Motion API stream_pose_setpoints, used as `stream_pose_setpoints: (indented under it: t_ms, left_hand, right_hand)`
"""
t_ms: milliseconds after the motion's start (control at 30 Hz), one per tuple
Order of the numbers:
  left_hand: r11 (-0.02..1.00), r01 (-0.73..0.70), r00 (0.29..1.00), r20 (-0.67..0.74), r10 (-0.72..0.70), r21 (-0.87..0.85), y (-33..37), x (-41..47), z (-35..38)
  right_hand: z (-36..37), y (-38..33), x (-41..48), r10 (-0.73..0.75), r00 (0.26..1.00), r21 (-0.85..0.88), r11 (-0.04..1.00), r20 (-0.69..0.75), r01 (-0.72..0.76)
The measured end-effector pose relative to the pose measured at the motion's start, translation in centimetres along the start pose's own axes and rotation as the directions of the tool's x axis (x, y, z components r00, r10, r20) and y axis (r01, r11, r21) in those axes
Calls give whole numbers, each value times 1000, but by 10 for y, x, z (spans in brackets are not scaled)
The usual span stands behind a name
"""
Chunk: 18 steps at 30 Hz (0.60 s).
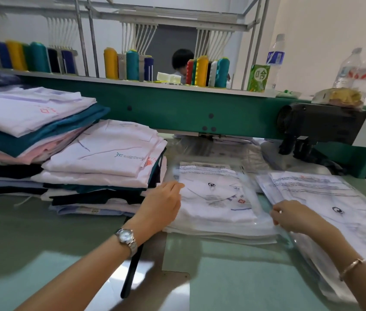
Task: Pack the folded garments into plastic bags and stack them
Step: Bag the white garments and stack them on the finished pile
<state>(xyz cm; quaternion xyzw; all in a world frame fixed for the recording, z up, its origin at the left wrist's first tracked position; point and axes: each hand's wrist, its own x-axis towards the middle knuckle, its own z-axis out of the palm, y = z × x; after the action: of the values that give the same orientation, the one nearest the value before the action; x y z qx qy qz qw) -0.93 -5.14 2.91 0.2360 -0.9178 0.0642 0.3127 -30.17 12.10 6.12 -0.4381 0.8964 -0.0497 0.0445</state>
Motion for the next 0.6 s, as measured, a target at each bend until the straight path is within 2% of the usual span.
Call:
stream_pose_setpoints:
  t_ms: [67,133,233,400,600]
  left_hand:
    - [989,131,987,106,-124,-62,0,14,9]
    - [969,240,953,204,-222,-67,-2,25,17]
    - [941,338,892,315,-325,12,-4,37,21]
    - [906,415,798,446,-404,80,-8,47,28]
    - [880,466,743,500,-446,92,-13,57,36]
  right_hand:
    - [0,-6,12,-23,997,-115,993,-76,14]
    - [4,-11,28,-28,994,-52,998,-107,23]
    - [12,-13,52,-32,998,101,994,-47,37]
    - [21,-15,75,-27,999,259,966,31,18]
    - [33,-17,87,13,1000,427,904,-2,-11]
